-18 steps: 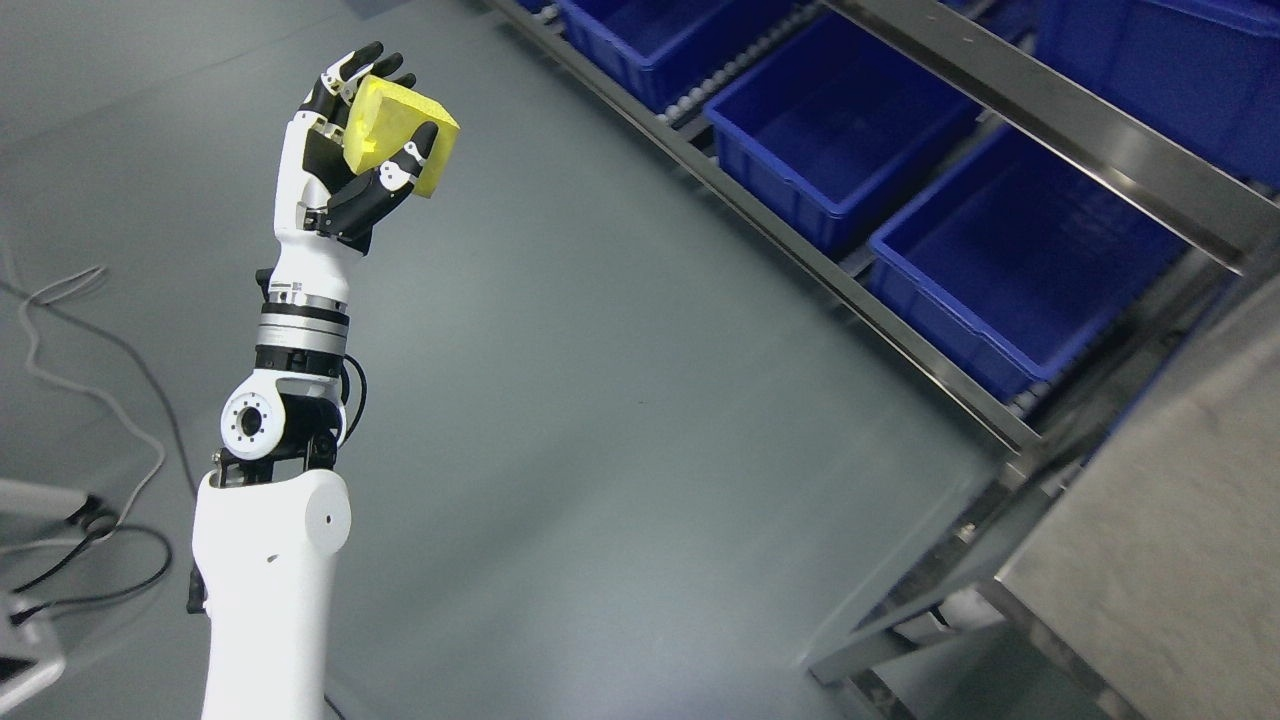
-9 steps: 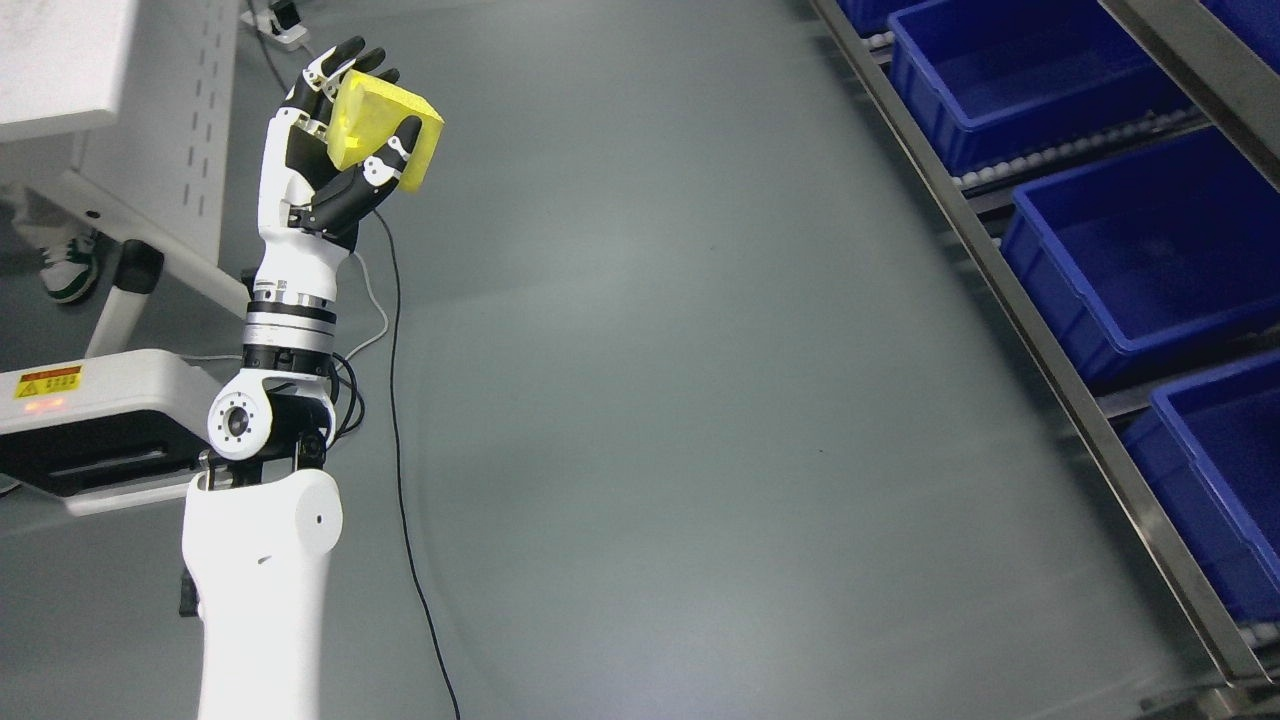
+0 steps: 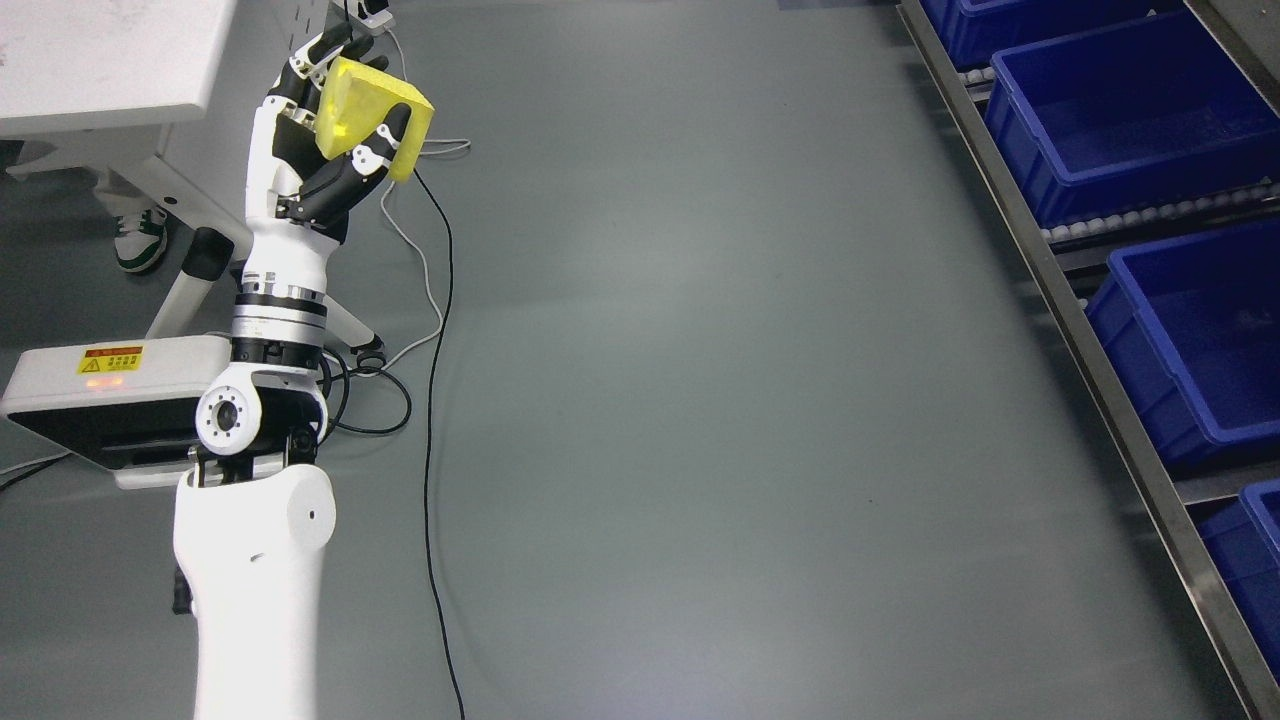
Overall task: Move yellow foam block to right shelf middle
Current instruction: 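Hold the cube raised in the left hand while turning toward the bins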
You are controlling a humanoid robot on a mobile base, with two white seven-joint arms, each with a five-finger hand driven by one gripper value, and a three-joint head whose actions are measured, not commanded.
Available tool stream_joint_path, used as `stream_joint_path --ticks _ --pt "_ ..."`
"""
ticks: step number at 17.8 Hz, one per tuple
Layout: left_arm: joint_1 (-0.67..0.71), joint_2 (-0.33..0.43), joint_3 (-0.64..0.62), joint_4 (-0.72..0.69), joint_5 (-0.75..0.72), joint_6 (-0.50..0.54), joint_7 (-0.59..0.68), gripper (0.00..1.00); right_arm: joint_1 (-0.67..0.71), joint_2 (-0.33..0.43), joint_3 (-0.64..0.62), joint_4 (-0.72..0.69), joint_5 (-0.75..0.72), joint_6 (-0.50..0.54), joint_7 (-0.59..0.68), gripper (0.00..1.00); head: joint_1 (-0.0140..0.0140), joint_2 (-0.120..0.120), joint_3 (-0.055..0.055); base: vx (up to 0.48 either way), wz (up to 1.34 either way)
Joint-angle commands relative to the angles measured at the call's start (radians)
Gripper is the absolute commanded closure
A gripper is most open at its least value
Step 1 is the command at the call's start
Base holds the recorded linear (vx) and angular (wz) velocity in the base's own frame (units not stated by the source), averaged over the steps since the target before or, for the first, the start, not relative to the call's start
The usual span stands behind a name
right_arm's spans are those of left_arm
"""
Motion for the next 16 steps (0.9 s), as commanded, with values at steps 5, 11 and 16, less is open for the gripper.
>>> stream_joint_path --ticks 5,11,16 --pt "0.000 0.017 0.012 -0.021 0.000 0.004 -0.004 0.46 0.001 -0.017 0.000 -0.017 0.003 0.001 0.000 0.00 0.0000 0.000 0.000 0.239 -0.06" --pt "0.003 0.017 0.012 -0.021 0.003 0.004 -0.004 0.46 0.001 -0.017 -0.001 -0.017 0.003 0.001 0.000 0.00 0.0000 0.000 0.000 0.378 -0.26" --pt "0.018 0.017 0.012 -0.053 0.003 0.004 -0.005 0.46 0.001 -0.017 0.000 -0.017 0.003 0.001 0.000 0.00 0.0000 0.000 0.000 0.480 -0.36"
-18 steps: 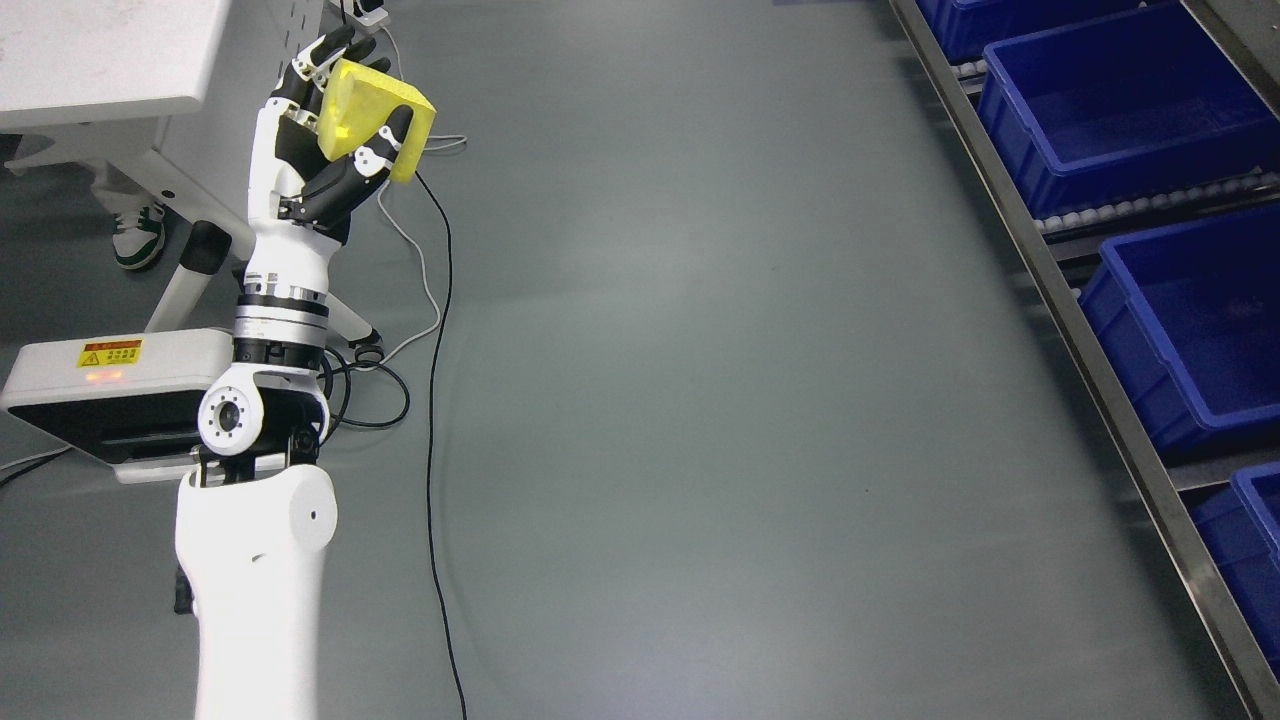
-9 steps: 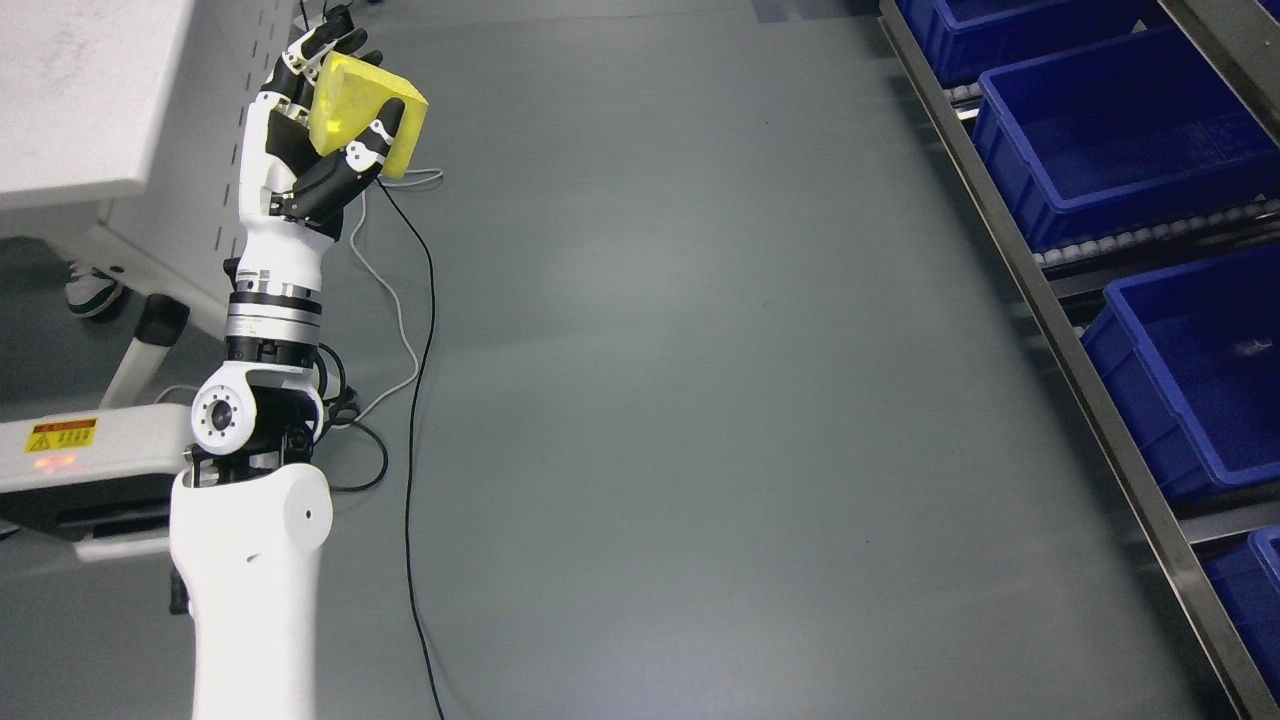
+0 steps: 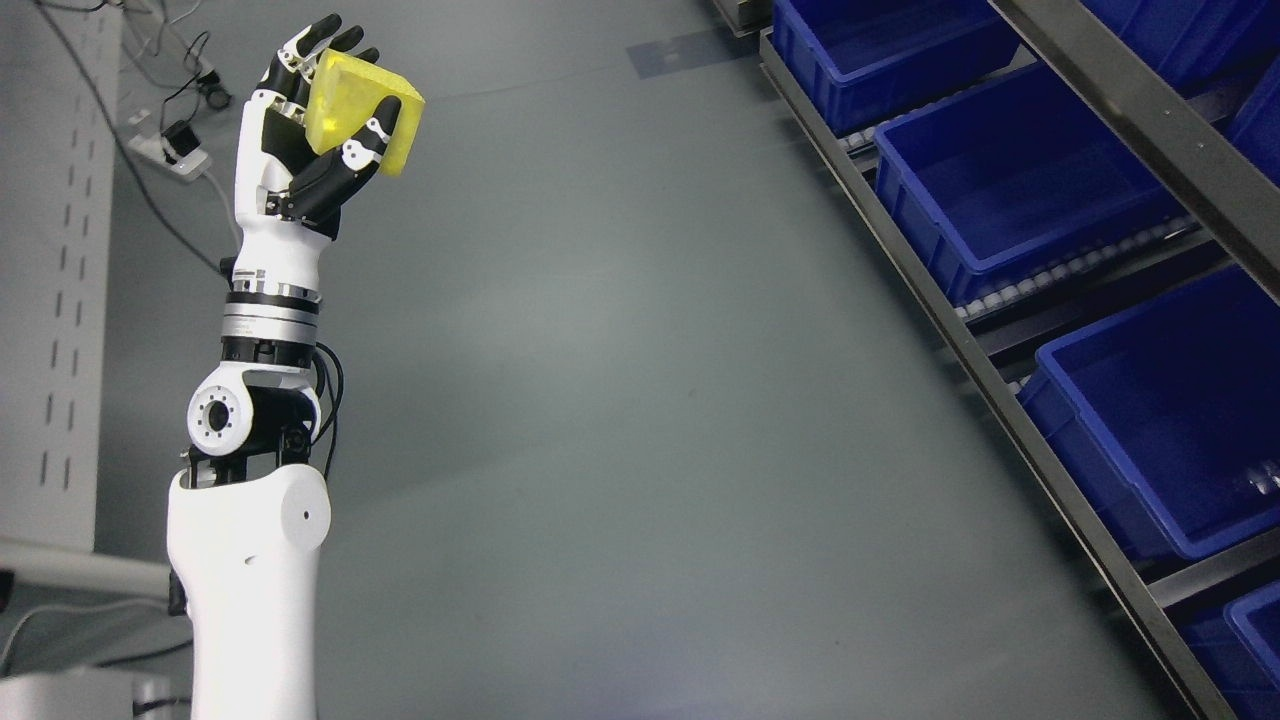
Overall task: Move yellow foam block to right shelf middle
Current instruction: 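Hold the cube raised in the left hand while turning toward the bins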
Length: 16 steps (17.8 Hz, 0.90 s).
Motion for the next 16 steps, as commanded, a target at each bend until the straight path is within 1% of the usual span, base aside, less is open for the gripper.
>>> stream_joint_path --ticks 1,7,11,13,15,16 --pt "0.015 0.017 0.001 -0.044 0.001 -0.001 0.000 0.46 0.002 -0.017 0.000 -0.017 0.003 0.001 0.000 0.00 0.0000 0.000 0.000 0.543 -0.39" --pt "0.035 0.017 -0.008 -0.098 0.004 -0.002 -0.025 0.46 0.002 -0.017 0.000 -0.017 0.003 0.001 0.000 0.00 0.0000 0.000 0.000 0.530 -0.38" --pt "0.015 0.017 -0.060 -0.168 0.013 -0.004 -0.035 0.46 0.002 -0.017 0.000 -0.017 0.003 0.001 0.000 0.00 0.0000 0.000 0.000 0.557 -0.44" --pt "-0.020 0.017 -0.112 -0.187 0.014 -0.004 -0.063 0.46 0.002 -0.017 -0.001 -0.017 0.003 0.001 0.000 0.00 0.0000 0.000 0.000 0.533 -0.57" --pt "-0.093 0.017 -0.177 -0.187 0.014 0.004 -0.075 0.48 0.002 -0.017 0.000 -0.017 0.003 0.001 0.000 0.00 0.0000 0.000 0.000 0.459 -0.61" --pt "-0.142 0.017 -0.230 -0.187 0.014 0.044 -0.077 0.48 0.002 -0.017 0.000 -0.017 0.003 0.001 0.000 0.00 0.0000 0.000 0.000 0.436 -0.60"
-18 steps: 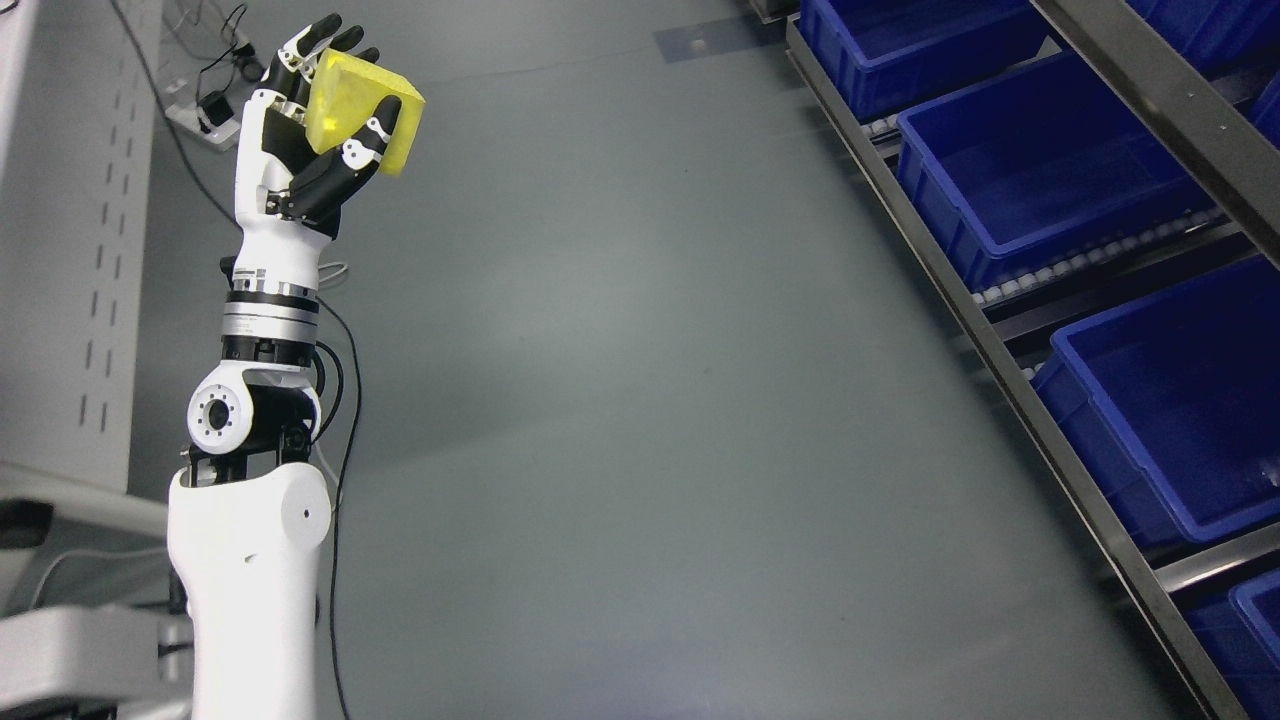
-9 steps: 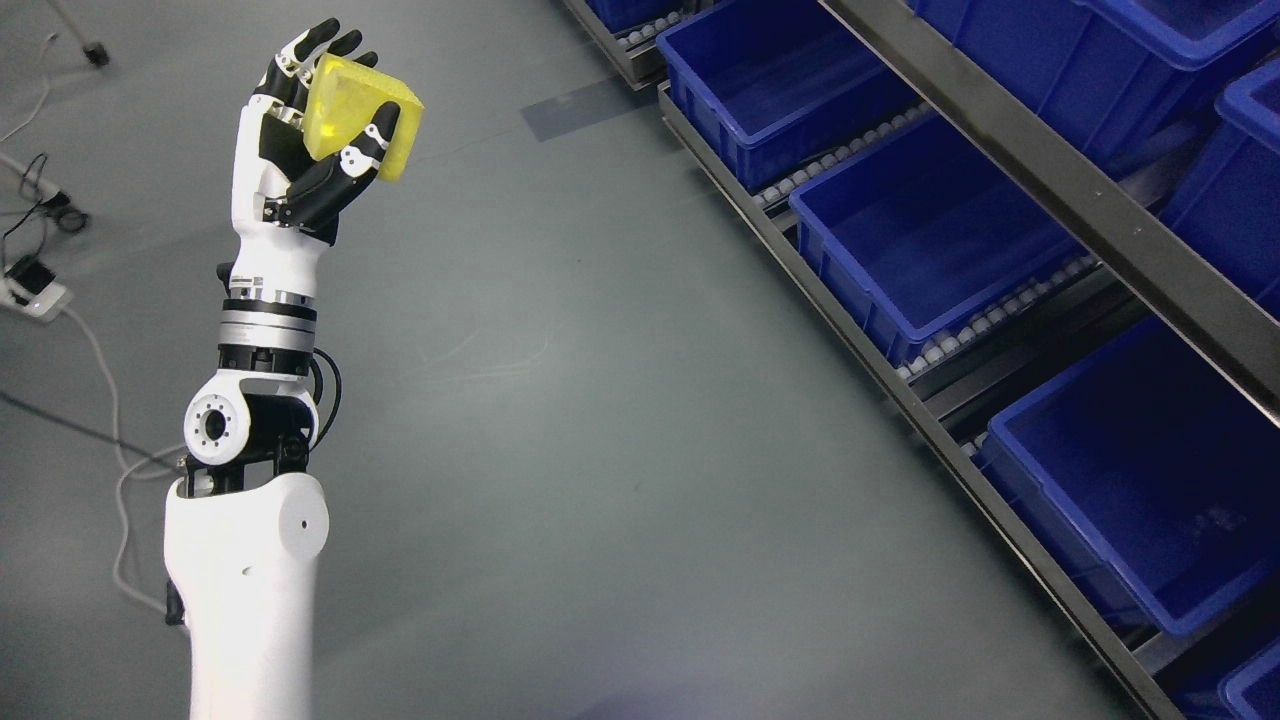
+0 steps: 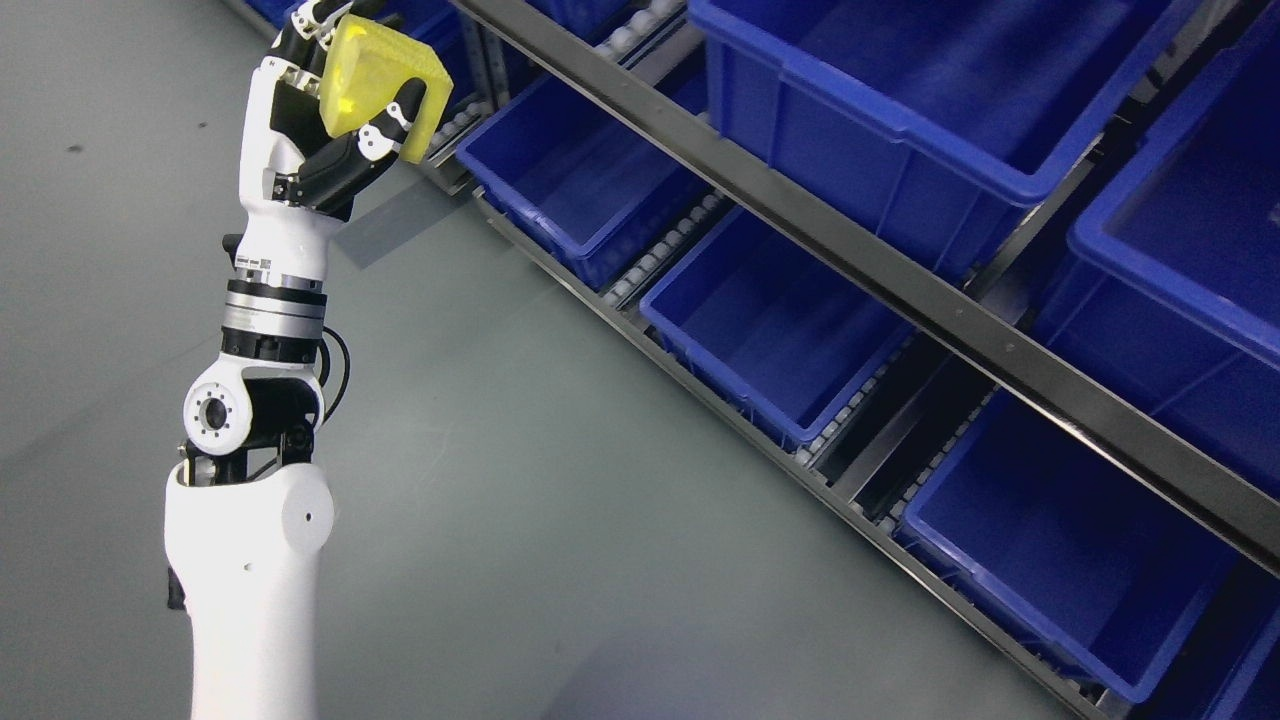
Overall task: Move yellow foam block to right shelf middle
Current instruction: 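Hold the cube raised in the left hand while turning toward the bins, then extend the left arm over a blue bin and release the cube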
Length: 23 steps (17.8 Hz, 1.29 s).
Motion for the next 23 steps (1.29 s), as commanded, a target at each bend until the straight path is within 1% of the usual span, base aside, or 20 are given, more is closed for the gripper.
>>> stream_joint_path --ticks 1,3,6,9,11,14,18,20,22,23 --pt "-0.166 0.017 -0.203 -0.071 0.003 0.096 -0.009 0.48 0.002 -0.017 0.000 -0.017 0.005 0.001 0.000 0.00 0.0000 0.000 0.000 0.436 -0.60" --pt "-0.290 0.017 -0.260 -0.071 0.003 0.246 -0.014 0.48 0.002 -0.017 0.000 -0.017 0.003 0.001 0.000 0.00 0.0000 0.000 0.000 0.437 -0.57" --pt "-0.433 0.017 -0.327 -0.071 0.003 0.484 -0.023 0.48 0.002 -0.017 0.000 -0.017 0.003 0.001 0.000 0.00 0.0000 0.000 0.000 0.330 -0.53" --pt "-0.555 0.017 -0.390 -0.051 0.000 0.650 -0.023 0.48 0.002 -0.017 0.000 -0.017 0.005 0.001 0.000 0.00 0.0000 0.000 0.000 0.294 -0.56" --pt "-0.603 0.017 -0.485 0.047 -0.067 0.660 -0.023 0.47 0.002 -0.017 0.000 -0.017 0.003 0.001 0.000 0.00 0.0000 0.000 0.000 0.196 -0.45" --pt "-0.574 0.017 -0.556 0.174 -0.219 0.626 -0.023 0.45 0.002 -0.017 0.000 -0.017 0.003 0.001 0.000 0.00 0.0000 0.000 0.000 0.132 -0.34" --pt "-0.481 0.017 -0.541 0.179 -0.297 0.621 -0.022 0.45 0.002 -0.017 0.000 -0.017 0.003 0.001 0.000 0.00 0.0000 0.000 0.000 0.068 -0.17" --pt "-0.415 0.017 -0.527 0.167 -0.302 0.621 -0.022 0.44 0.002 -0.017 0.000 -0.017 0.003 0.001 0.000 0.00 0.0000 0.000 0.000 0.036 -0.07" --pt "-0.381 0.017 -0.524 0.152 -0.303 0.621 -0.022 0.39 0.002 -0.017 0.000 -0.017 0.003 0.001 0.000 0.00 0.0000 0.000 0.000 0.022 -0.02" --pt "-0.381 0.017 -0.525 0.150 -0.305 0.623 -0.019 0.32 0.002 -0.017 -0.001 -0.017 0.003 0.001 0.000 0.00 0.0000 0.000 0.000 0.018 -0.02"
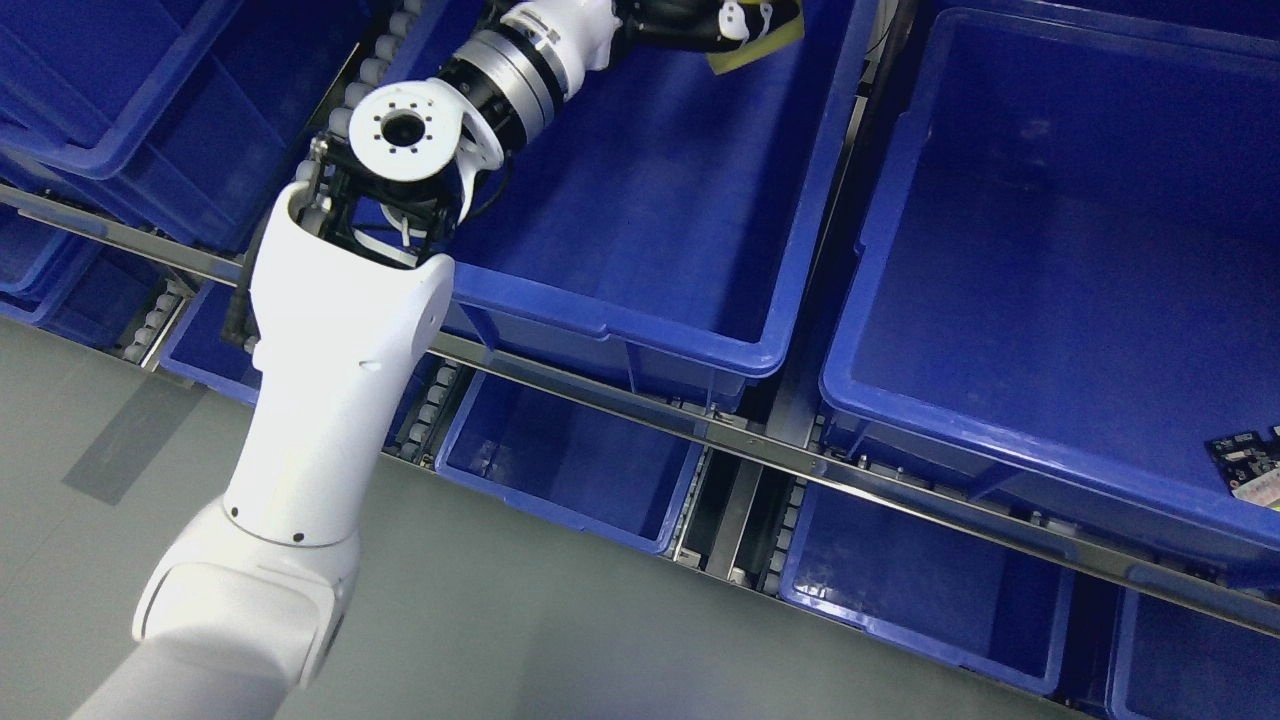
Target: Move yellow foam block to right shelf middle
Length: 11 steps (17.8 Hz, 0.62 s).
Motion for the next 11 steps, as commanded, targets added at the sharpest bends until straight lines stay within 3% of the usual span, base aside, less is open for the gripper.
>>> stream_joint_path --ticks 1,4,9,11 --pt "0.066 0.017 -0.090 0.052 -0.058 0.005 0.006 0.24 0.002 -0.017 0.000 -0.017 0.003 0.001 0.000 0.00 0.0000 0.000 0.000 0.018 -0.02" --pt "0.038 0.017 -0.072 0.050 -0.077 0.005 0.024 0.01 0.002 -0.017 0.000 -0.017 0.003 0.001 0.000 0.00 0.0000 0.000 0.000 0.004 -0.01" --pt "0.023 0.017 0.030 -0.065 -0.063 -0.047 0.089 0.00 0.002 -0.017 0.000 -0.017 0.003 0.001 0.000 0.00 0.0000 0.000 0.000 0.000 0.00" --pt "0.024 0.017 0.108 -0.106 0.057 -0.075 0.100 0.00 0.002 -0.017 0.000 -0.017 0.003 0.001 0.000 0.00 0.0000 0.000 0.000 0.000 0.00"
